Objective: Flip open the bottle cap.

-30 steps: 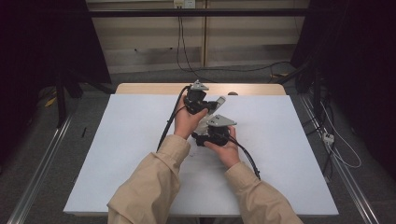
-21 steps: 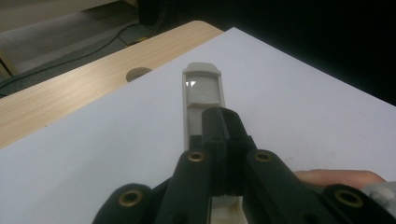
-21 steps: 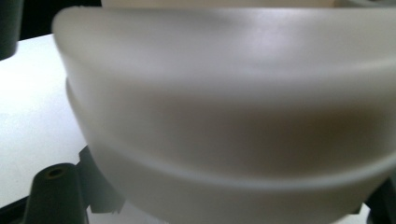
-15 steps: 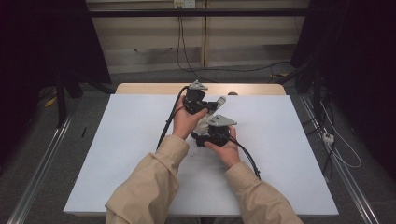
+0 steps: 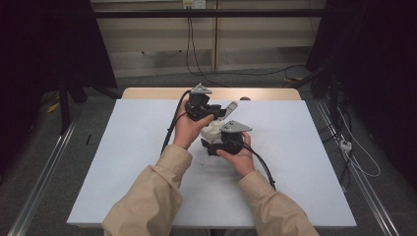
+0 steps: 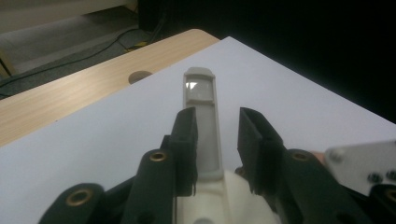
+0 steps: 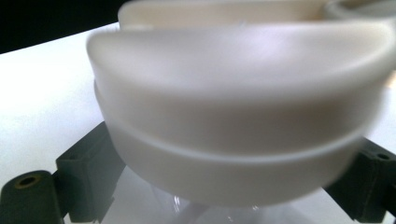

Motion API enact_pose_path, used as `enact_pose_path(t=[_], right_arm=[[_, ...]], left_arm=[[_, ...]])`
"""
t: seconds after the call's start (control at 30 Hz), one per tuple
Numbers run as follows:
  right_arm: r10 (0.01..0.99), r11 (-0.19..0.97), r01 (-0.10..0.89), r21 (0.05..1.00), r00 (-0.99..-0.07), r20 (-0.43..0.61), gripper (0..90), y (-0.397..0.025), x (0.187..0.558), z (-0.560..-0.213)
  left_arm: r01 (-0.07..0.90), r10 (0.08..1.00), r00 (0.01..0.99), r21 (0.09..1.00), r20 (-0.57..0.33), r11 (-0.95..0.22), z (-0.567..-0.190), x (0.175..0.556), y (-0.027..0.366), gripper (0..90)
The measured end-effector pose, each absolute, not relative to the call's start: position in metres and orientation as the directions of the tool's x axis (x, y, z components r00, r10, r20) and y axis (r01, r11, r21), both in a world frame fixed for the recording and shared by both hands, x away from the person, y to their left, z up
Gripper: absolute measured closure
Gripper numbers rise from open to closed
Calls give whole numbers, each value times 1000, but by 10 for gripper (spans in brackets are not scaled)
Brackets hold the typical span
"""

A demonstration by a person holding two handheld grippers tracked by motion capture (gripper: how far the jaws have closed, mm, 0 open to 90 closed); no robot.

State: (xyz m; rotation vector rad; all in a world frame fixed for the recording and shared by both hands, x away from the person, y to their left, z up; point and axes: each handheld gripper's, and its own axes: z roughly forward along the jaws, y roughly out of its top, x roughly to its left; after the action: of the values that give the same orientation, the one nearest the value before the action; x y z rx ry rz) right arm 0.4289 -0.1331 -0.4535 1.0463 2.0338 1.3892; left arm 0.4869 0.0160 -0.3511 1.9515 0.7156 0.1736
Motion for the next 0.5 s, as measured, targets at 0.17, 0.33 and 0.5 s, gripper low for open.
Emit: enact_pose_path(t=[0.17,0.33,0.5], right_arm=[[795,186,341,922,-603,63,78,-144,425,-447],[790,199,348,916,-610,60,75,-152,416,-445],[791,199,372,907,-607,76,73,-162,407,-446]], left_arm=[[417,548,811,859,-205,-297,-354,480,32,513],[418,542,814,859,-209,-296,-357,471,48,444],[403,532,824,861,-194,-311,-358,461,61,372]])
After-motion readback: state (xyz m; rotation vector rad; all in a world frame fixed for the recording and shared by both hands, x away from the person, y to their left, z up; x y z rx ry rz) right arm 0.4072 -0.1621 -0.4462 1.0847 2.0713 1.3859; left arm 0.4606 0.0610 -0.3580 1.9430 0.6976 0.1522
